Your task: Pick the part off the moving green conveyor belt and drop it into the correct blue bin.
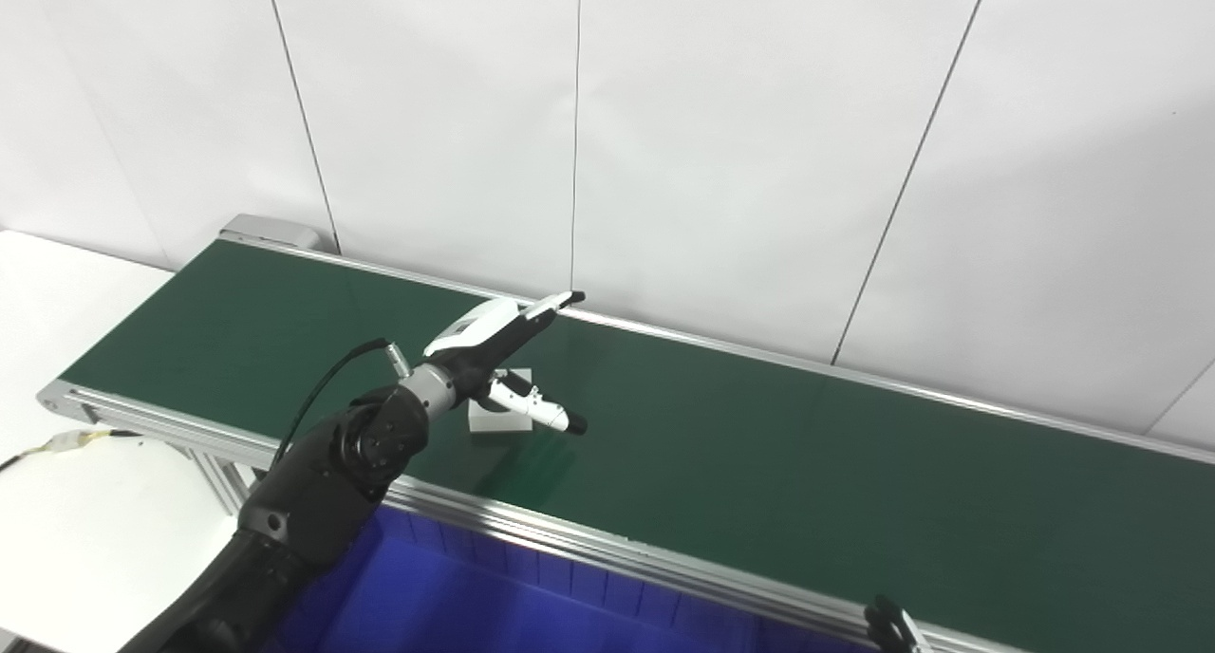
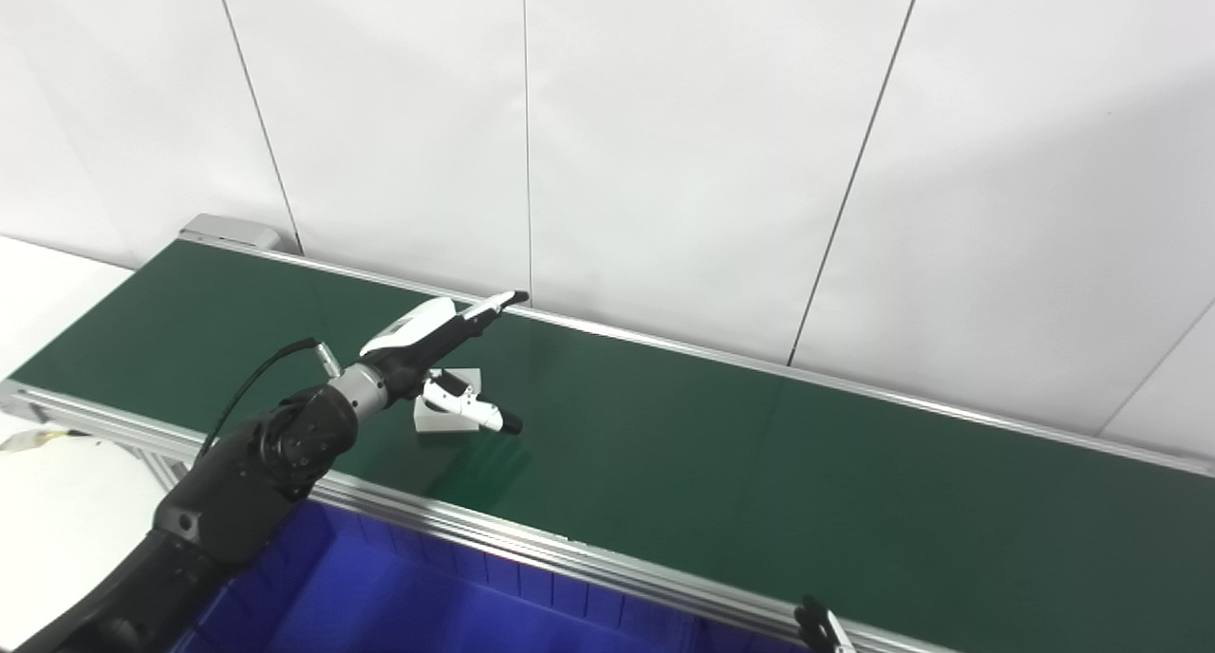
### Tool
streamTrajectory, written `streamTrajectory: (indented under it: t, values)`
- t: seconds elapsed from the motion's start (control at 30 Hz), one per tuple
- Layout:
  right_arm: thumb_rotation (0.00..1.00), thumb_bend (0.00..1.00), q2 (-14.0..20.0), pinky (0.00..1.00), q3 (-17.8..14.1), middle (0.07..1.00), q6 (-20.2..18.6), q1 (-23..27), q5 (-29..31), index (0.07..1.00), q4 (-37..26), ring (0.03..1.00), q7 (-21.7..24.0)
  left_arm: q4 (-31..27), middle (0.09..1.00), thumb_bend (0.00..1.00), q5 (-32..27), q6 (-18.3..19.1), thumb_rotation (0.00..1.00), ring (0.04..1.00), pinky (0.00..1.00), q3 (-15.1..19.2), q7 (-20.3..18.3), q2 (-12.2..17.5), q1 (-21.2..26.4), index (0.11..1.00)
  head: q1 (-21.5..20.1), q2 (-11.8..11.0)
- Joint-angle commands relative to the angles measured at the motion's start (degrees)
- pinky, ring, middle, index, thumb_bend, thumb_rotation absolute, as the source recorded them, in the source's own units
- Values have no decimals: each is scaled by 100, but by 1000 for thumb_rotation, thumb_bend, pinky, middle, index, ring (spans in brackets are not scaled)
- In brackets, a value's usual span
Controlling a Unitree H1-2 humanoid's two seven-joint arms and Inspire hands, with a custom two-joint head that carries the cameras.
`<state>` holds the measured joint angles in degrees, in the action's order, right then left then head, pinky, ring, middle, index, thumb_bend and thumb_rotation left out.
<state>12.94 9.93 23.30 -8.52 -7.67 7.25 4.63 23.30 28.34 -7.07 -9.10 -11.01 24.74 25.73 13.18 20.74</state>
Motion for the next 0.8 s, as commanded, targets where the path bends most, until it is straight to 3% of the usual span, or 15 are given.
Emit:
streamTrajectory:
  t: [0.0, 0.23, 0.4, 0.53, 0.77]
  values:
    - [798, 946, 17, 916, -1, 925, 358, 74, 59, 954, -116, 918, -44, 89, 1000, 896, 25, -268, 439, 965, 903, 22, 249, 185, 367, 999, -7, 8]
    - [815, 986, -1, 898, 16, 918, 357, 74, -54, 957, -144, 913, -106, 685, 1000, 899, 102, -361, 390, 970, 899, -61, 385, 225, 568, 991, -23, -1]
    - [813, 958, 20, 889, 60, 914, 359, 86, -47, 951, -161, 906, -121, 921, 1000, 891, 321, -316, 353, 973, 897, -237, 536, 198, 645, 987, -52, 0]
    - [802, 917, 34, 902, 83, 916, 360, 68, -39, 952, -172, 906, -146, 1119, 1000, 874, 492, -312, 267, 970, 887, -358, 739, 124, 684, 974, -57, 17]
    - [814, 937, 21, 895, 78, 919, 359, 15, -75, 953, -222, 906, -185, 1367, 1000, 809, 813, -182, 129, 972, 936, -670, 1007, -46, 773, 957, -70, 46]
